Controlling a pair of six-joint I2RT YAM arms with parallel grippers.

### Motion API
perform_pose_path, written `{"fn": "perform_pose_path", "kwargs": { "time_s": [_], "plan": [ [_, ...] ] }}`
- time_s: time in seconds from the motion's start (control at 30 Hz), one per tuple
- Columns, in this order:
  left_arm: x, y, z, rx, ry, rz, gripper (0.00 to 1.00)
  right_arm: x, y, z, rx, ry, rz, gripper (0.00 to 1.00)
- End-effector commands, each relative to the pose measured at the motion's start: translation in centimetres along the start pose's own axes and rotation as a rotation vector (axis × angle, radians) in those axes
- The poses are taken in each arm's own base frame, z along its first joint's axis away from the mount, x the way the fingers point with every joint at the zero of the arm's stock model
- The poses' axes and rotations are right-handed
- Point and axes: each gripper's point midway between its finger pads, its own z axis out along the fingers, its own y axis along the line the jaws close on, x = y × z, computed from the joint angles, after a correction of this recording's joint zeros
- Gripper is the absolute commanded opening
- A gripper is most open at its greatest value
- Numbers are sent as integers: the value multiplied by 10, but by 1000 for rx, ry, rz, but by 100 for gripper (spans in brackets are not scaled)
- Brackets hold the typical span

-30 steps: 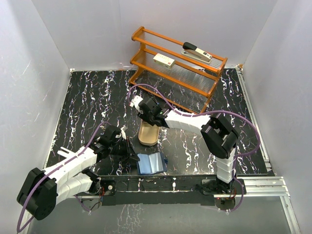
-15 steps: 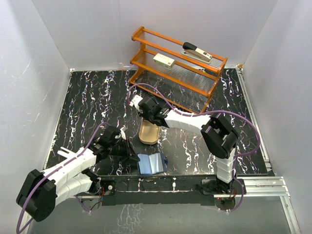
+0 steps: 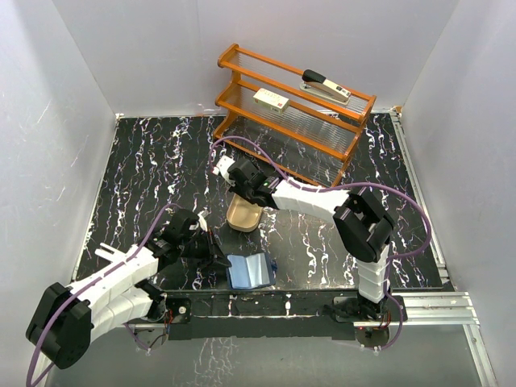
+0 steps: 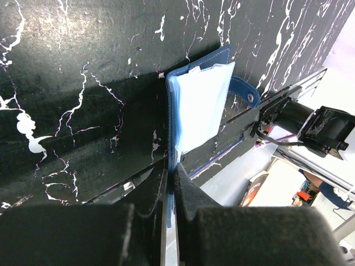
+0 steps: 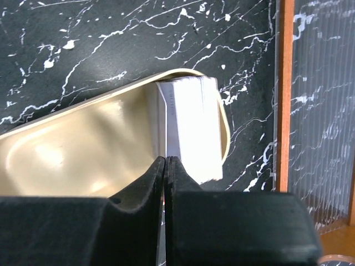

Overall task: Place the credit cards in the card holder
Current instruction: Pick up the credit card from the storage box, then insert the credit card into the card holder.

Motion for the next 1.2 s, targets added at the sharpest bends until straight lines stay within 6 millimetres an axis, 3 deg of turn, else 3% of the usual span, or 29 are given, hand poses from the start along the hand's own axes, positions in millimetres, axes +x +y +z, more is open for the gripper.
{"fn": "perform_pose_path", "kwargs": {
  "time_s": [0.0,0.17,0.4,0.63,0.8,0.93,1.07,1.17],
  "plan": [
    [7,-1,-3,8,22,-9,0,-29,-3,-18,-45,-68,30,0],
    [5,-2,-3,14,9,-22,0,-34,6,-31,-114,-102,58,0],
    [-1,-10,-3,48,-21,-1,0,-34,5,-47,-122,-94,125,0],
    [-8,-22,3,130,-48,3,0,-39,6,-90,-167,-104,319,0],
    [-11,-26,5,163,-59,13,0,-35,24,-131,-275,-107,506,0],
    [-10,-19,11,149,-49,24,1,-29,55,-160,-423,-101,708,0],
    [-9,-9,14,101,-37,43,8,-10,94,-180,-550,-87,852,0],
    [-11,-6,15,77,-48,55,13,8,107,-185,-569,-58,940,0]
  ]
}}
